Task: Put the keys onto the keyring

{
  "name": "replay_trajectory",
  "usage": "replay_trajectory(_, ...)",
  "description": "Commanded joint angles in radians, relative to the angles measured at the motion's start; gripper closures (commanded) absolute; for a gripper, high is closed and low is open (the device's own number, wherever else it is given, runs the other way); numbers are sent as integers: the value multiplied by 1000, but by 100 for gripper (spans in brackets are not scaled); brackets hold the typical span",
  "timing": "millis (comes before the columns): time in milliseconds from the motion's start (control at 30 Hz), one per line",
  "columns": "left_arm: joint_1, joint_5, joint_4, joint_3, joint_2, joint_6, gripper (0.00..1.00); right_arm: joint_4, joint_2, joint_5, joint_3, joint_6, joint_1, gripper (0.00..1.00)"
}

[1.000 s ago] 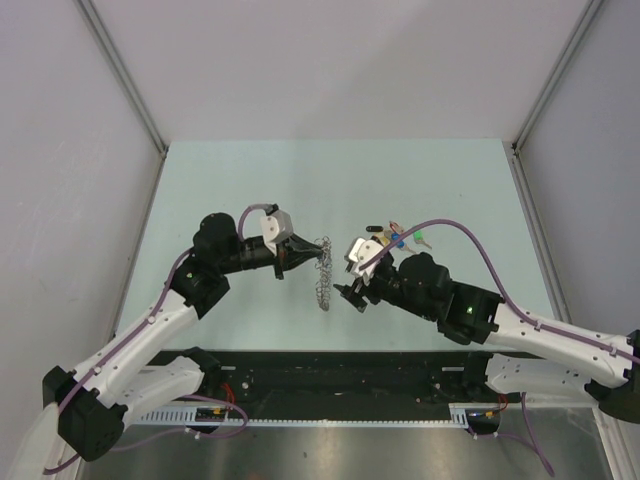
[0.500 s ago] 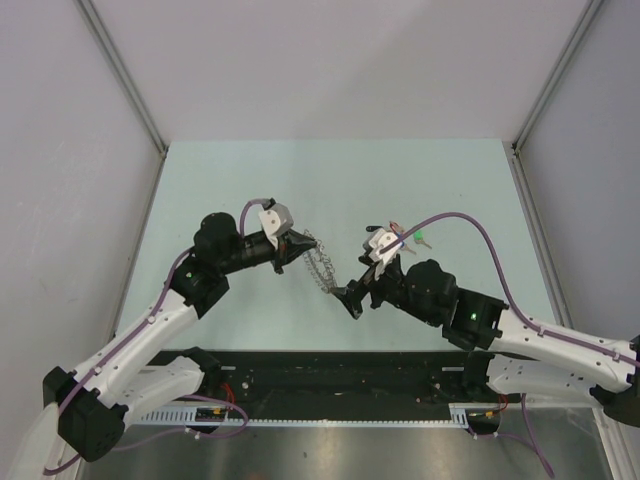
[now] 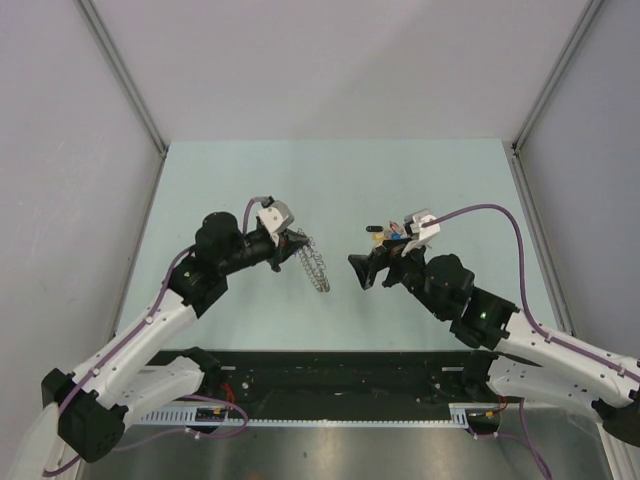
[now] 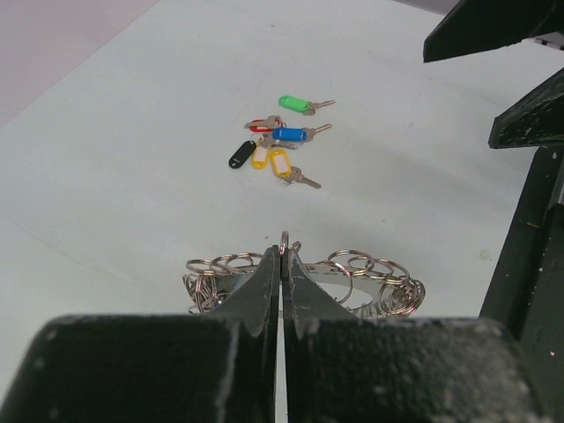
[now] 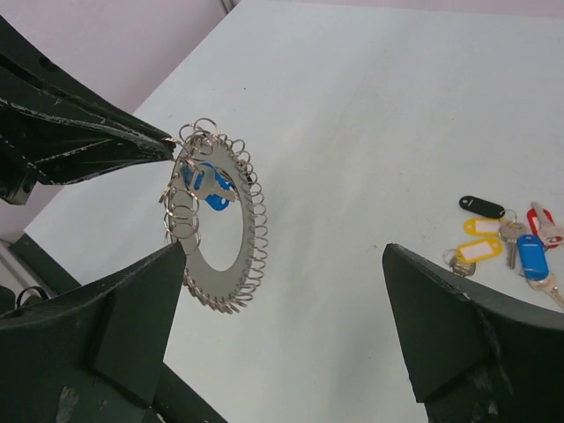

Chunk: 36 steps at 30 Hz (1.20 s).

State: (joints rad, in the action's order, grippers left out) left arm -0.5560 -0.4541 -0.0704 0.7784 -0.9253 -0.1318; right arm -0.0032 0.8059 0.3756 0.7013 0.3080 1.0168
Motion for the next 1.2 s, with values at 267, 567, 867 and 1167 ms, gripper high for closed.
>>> replay_trajectory(267, 7, 181, -235, 121, 55, -29, 100, 77, 50, 31, 3, -182, -15, 1)
replay_trajectory(567, 7, 313, -445, 42, 157, 21, 100, 34, 118, 5, 3, -221, 28, 3)
replay_trajectory(867, -19, 310, -416, 21, -64, 115, 100, 6, 131, 60, -29, -211, 32, 3)
replay_trajectory(1167, -91, 364, -283, 133, -476, 175, 99, -64, 82, 83, -75, -181, -6, 4)
